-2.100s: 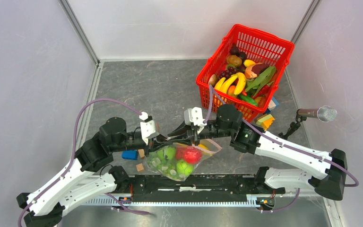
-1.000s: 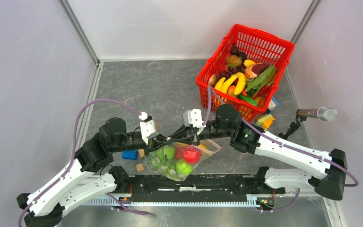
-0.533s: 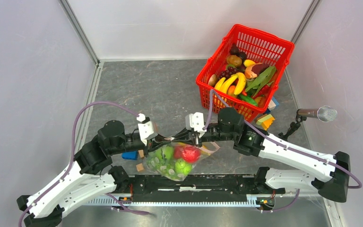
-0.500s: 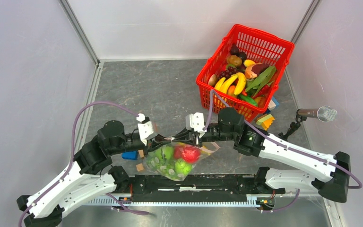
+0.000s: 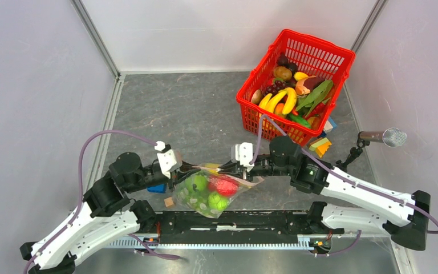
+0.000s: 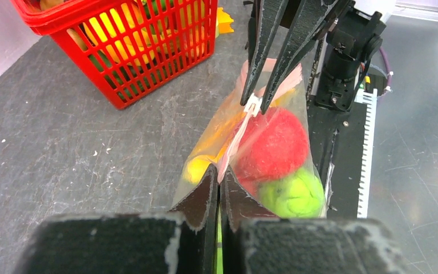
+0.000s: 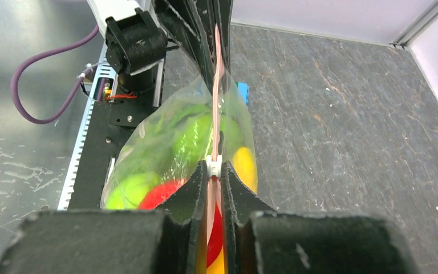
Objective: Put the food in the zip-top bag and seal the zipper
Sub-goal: Zip the zipper food storage bag at the center of the board.
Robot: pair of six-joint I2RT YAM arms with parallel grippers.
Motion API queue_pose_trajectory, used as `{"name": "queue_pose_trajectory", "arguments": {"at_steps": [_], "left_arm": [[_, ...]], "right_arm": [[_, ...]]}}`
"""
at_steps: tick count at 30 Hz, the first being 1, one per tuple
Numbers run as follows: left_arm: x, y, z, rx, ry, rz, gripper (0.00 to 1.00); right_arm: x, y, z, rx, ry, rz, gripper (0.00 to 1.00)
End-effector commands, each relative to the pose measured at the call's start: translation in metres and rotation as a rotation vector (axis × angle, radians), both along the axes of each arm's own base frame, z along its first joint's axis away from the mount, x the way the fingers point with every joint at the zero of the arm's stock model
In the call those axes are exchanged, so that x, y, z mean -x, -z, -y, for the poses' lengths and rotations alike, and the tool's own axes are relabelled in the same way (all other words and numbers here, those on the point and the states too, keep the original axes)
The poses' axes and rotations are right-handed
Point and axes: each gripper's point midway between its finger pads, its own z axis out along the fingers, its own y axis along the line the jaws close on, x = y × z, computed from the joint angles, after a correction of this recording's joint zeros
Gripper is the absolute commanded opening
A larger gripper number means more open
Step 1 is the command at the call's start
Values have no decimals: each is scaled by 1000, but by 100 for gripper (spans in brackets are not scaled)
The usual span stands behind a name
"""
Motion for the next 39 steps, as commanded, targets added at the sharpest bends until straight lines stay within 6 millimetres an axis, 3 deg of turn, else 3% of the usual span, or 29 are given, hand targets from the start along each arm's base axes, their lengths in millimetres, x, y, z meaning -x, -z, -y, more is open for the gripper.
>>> {"name": "queue_pose_trajectory", "arguments": {"at_steps": [1, 39], "left_arm": [[-12, -34, -4, 103, -70, 78, 2], [-38, -55, -52, 220, -366, 173, 2]], "right_arm": [[-3, 31, 20, 103, 67, -32, 0], [-3, 68, 98, 128, 349, -150, 0]]}}
